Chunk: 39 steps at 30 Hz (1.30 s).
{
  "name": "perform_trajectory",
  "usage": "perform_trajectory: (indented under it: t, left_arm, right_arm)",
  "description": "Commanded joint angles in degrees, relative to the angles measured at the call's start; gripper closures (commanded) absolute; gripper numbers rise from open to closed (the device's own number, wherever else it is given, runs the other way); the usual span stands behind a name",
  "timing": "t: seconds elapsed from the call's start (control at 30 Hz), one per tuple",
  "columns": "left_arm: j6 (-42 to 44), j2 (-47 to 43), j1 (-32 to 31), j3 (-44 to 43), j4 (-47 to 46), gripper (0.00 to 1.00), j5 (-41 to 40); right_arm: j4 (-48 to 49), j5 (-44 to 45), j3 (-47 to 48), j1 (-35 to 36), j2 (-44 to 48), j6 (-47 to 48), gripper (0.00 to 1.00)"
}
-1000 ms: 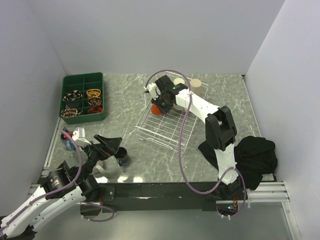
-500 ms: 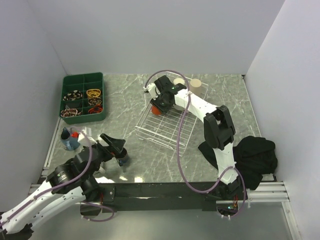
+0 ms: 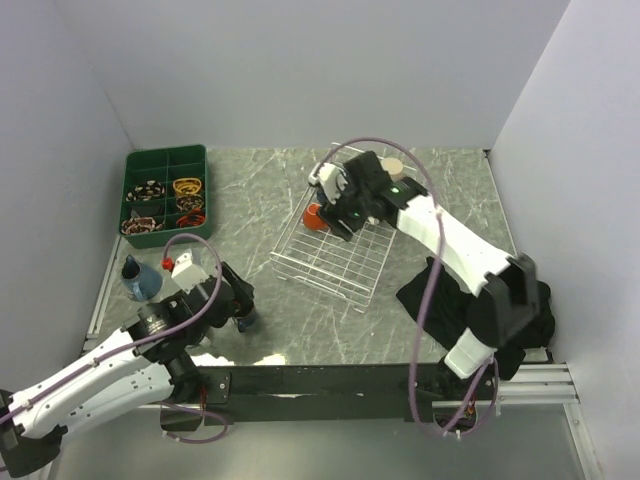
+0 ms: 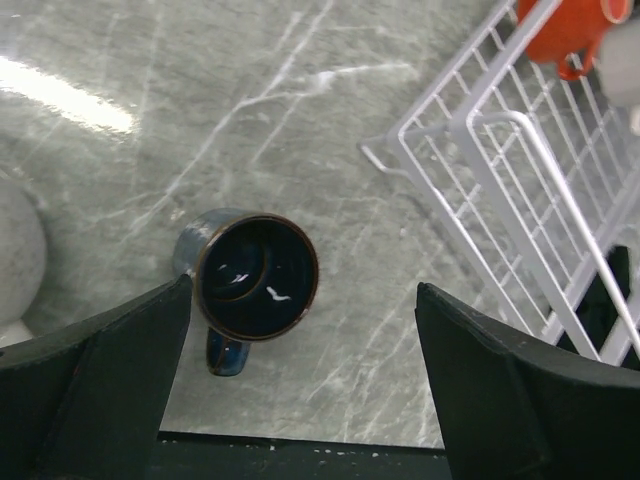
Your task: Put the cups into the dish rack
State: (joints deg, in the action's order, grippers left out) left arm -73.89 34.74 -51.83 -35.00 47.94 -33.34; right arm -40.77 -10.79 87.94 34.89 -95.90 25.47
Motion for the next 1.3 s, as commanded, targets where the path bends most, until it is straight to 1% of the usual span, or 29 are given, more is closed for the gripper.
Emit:
perform_trajectory:
  t: [0.0,0.07,0.1,0.17,0.2,0.27,0.3,0.33,0.37,0.4,0.5,0.6,0.63,0.73,0.77,0.83,0.93,0.97,1.03,1.07,1.23,1.27]
  left_arm:
    - [-5.03,2.96,-0.11,-2.87,4.61,0.02,-2.78]
    - [-6.09,4.27,-0.11,-2.96,5.23,0.03,-2.61]
    - [-6.09,4.72,-0.11,-2.96,5.06,0.04,-2.6]
    - [-6.18,5.51,-0.11,-2.88,4.88,0.1,-2.6]
    - [-6.27,5.69,-0.02,-2.88,4.79,0.1,-2.78]
    - [-6.09,6.21,-0.02,-2.44,4.7,0.11,-3.31]
    - [-5.66,6.39,-0.02,-2.26,4.53,0.12,-3.66]
    - [-5.65,6.91,-0.02,-2.0,4.35,0.14,-3.83]
    - [-5.48,7.18,0.15,-1.39,4.09,0.17,-3.92]
    - [-4.78,7.44,0.24,-1.21,3.3,0.18,-3.84]
    - [-3.55,9.2,1.38,-0.59,2.07,0.26,-3.05]
    - [-1.71,11.13,3.14,-0.07,0.84,0.33,-1.47]
    - [-1.35,12.01,4.1,0.11,-0.03,0.35,-1.11]
    - [0.14,14.03,5.86,0.55,-1.62,0.41,0.03]
    - [0.58,14.65,6.39,0.81,-1.89,0.44,0.29]
    - [1.55,16.31,7.53,1.08,-2.59,0.45,0.73]
    - [2.78,18.25,8.85,1.6,-3.64,0.52,1.87]
    - [3.22,18.52,9.03,2.04,-5.04,0.58,2.23]
    - [4.36,19.31,9.73,2.57,-6.01,0.64,3.54]
    - [4.54,19.57,9.91,3.01,-6.89,0.68,3.9]
    - [5.16,20.89,10.53,3.8,-8.48,0.8,5.65]
    - [5.24,20.89,10.53,3.8,-8.39,0.86,5.83]
  right_arm:
    - [2.71,-4.5,-9.07,-0.62,10.01,3.35,0.28]
    - [4.2,-6.34,-12.34,-2.36,14.67,3.44,0.27]
    - [4.47,-9.14,-15.05,-3.07,16.17,3.53,0.27]
    - [5.0,-13.28,-17.44,-5.26,20.3,2.92,0.26]
    - [5.18,-17.82,-19.63,-7.8,21.62,2.83,0.26]
    - [5.96,-21.54,-21.66,-10.45,25.75,2.56,0.26]
    - [6.58,-25.21,-23.59,-13.51,27.24,2.21,0.24]
    - [7.37,-26.64,-24.74,-14.76,30.13,2.12,0.24]
    - [8.77,-28.22,-26.92,-16.25,31.55,1.95,0.2]
    - [9.83,-30.15,-28.16,-18.18,34.35,1.43,0.19]
    - [13.26,-33.41,-33.17,-20.56,38.14,1.24,0.11]
    - [17.03,-38.33,-38.18,-24.6,42.01,-0.68,0.09]
    - [17.74,-40.87,-39.24,-26.87,42.37,-0.78,0.09]
    - [15.82,-41.95,-40.04,-29.87,42.37,0.71,0.09]
    - [15.55,-43.08,-40.13,-30.49,42.2,0.72,0.09]
    - [15.11,-44.14,-39.95,-31.64,41.76,0.8,0.09]
    - [15.2,-44.76,-40.04,-31.99,41.84,0.63,0.09]
    - [15.2,-44.85,-40.13,-32.08,41.93,0.63,0.09]
    - [15.29,-45.02,-40.22,-32.26,42.2,0.45,0.09]
    - [15.2,-45.11,-40.22,-32.43,42.2,0.54,0.09]
    - [14.94,-46.08,-40.22,-33.31,42.28,0.37,0.09]
    - [15.02,-46.25,-40.22,-33.31,42.28,0.54,0.09]
